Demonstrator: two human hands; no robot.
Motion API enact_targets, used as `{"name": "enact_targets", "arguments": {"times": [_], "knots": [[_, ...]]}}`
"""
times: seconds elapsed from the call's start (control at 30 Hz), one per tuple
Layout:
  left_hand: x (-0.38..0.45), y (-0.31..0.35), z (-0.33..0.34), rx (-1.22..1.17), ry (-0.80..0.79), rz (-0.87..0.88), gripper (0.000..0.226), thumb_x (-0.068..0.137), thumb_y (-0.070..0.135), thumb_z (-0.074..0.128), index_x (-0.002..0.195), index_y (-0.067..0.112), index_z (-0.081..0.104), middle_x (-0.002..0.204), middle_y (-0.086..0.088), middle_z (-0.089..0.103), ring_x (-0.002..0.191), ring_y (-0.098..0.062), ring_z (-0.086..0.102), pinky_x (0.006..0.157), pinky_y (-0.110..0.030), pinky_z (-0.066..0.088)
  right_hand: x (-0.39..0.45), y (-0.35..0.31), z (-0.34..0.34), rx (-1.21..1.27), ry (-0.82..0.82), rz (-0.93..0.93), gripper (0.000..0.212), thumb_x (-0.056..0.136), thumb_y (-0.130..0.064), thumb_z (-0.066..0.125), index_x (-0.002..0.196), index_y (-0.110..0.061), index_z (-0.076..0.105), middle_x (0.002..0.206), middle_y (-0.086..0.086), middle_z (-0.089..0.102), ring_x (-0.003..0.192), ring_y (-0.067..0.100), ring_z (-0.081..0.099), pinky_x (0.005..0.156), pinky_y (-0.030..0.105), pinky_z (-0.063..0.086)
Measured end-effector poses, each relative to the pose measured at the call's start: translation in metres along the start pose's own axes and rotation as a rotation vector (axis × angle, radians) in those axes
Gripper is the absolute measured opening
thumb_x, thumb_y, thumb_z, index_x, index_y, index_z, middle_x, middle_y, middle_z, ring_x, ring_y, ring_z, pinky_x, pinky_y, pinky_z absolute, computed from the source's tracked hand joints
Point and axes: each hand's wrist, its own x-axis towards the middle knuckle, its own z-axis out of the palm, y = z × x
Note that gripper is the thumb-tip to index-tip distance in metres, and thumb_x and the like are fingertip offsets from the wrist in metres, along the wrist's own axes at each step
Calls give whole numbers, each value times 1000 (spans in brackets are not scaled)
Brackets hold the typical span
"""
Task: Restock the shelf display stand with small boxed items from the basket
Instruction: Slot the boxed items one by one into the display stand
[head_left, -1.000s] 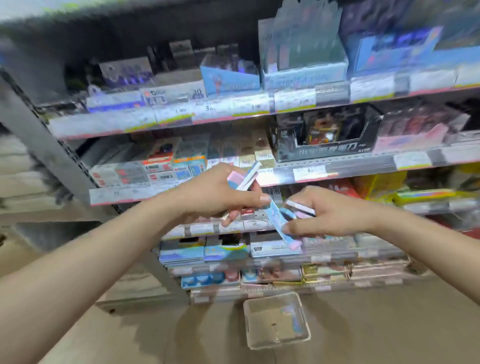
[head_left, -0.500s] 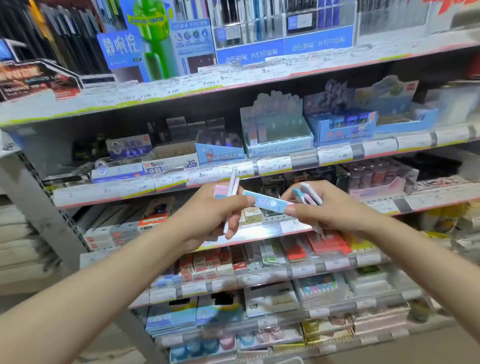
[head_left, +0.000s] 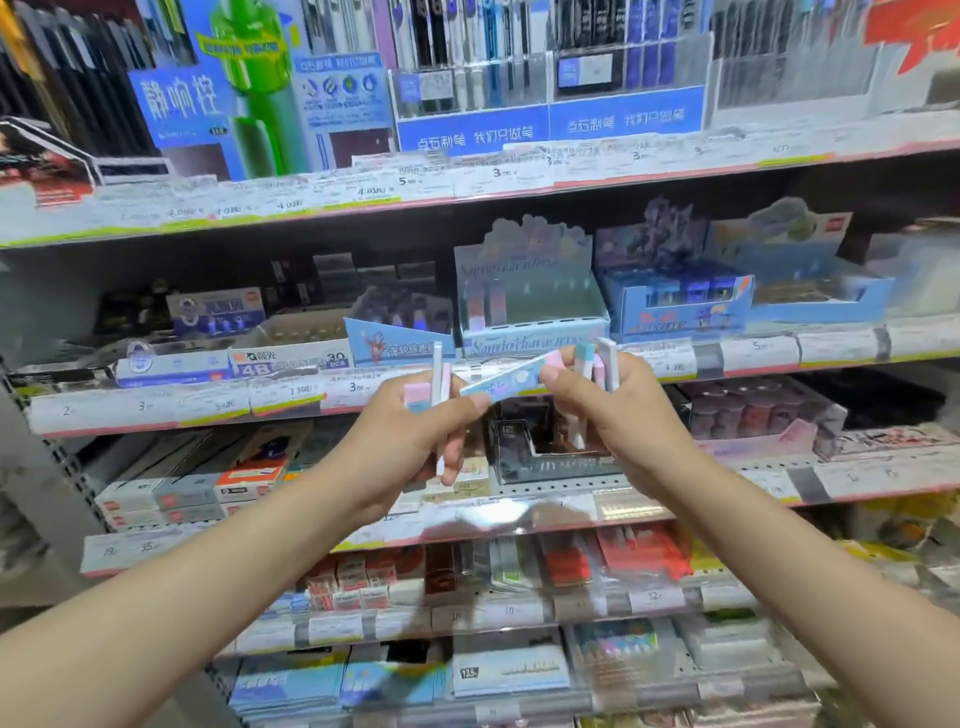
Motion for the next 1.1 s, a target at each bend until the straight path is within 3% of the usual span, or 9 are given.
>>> {"name": "enact_targets", "arguments": {"times": [0.27, 0.4, 0.47, 0.53, 0.6, 0.7, 0.83, 0.93, 1.1], "knots": [[62, 8, 29, 185, 40, -35, 17, 86, 16, 64, 70, 13, 58, 42, -2, 51, 33, -18, 42, 41, -21, 34, 78, -9, -50, -205, -146, -147, 23, 86, -12, 59, 66, -20, 62, 44, -8, 43, 39, 3, 35, 39, 10, 29], [89, 11, 28, 497, 186, 80, 11, 84, 9, 58, 86, 12, 68, 46, 5, 52, 34, -9, 42, 40, -19, 37, 120, -21, -74, -383, -215, -244, 15, 85, -17, 61, 74, -7, 64, 52, 0, 44, 47, 7, 37, 46, 17, 32], [102, 11, 25, 711, 251, 185, 19, 77, 18, 51, 81, 8, 67, 46, 4, 50, 40, -7, 39, 47, -26, 36, 141, -24, -80, -448, -263, -273, 22, 84, -19, 62, 77, 2, 64, 57, 7, 43, 53, 13, 37, 53, 25, 31], [111, 14, 19, 910, 311, 259, 34, 71, 31, 43, 73, 2, 61, 57, -7, 53, 54, -19, 43, 54, -38, 35, 157, -26, -79, -525, -297, -293, 35, 84, -23, 62, 72, 9, 56, 61, 11, 40, 57, 18, 34, 57, 29, 27], [118, 19, 13, 1015, 348, 308, 34, 68, 39, 37, 63, 9, 52, 63, -4, 49, 60, -25, 45, 57, -40, 37, 171, -28, -77, -587, -330, -293, 39, 85, -27, 62, 65, 4, 50, 60, 11, 40, 52, 17, 38, 54, 25, 30], [128, 28, 9, 1116, 358, 308, 17, 69, 25, 44, 55, 29, 36, 66, 6, 41, 65, -27, 48, 58, -40, 41, 187, -31, -67, -611, -356, -211, 32, 89, -24, 55, 63, -9, 45, 64, -7, 45, 45, -7, 47, 42, 6, 32], [144, 25, 6, 1291, 395, 236, 40, 77, 11, 55, 53, 27, 28, 59, 4, 37, 65, -32, 46, 54, -33, 33, 204, -29, -54, -852, -366, -321, 42, 87, -30, 53, 54, -15, 31, 55, 3, 33, 55, 21, 33, 48, 30, 25], [152, 19, 3, 1322, 359, 157, 39, 78, 11, 58, 51, 21, 32, 53, 2, 36, 60, -29, 41, 47, -31, 21, 211, -23, -50, -888, -364, -329, 46, 87, -33, 53, 52, -16, 28, 53, 2, 32, 49, 17, 32, 46, 28, 22], [162, 17, -5, 1319, 267, 109, 31, 78, 14, 58, 54, 21, 39, 56, -5, 46, 55, -28, 41, 45, -30, 24, 217, -20, -44, -902, -364, -377, 44, 86, -28, 54, 52, -15, 29, 53, 2, 31, 50, 17, 31, 46, 24, 25]]}}
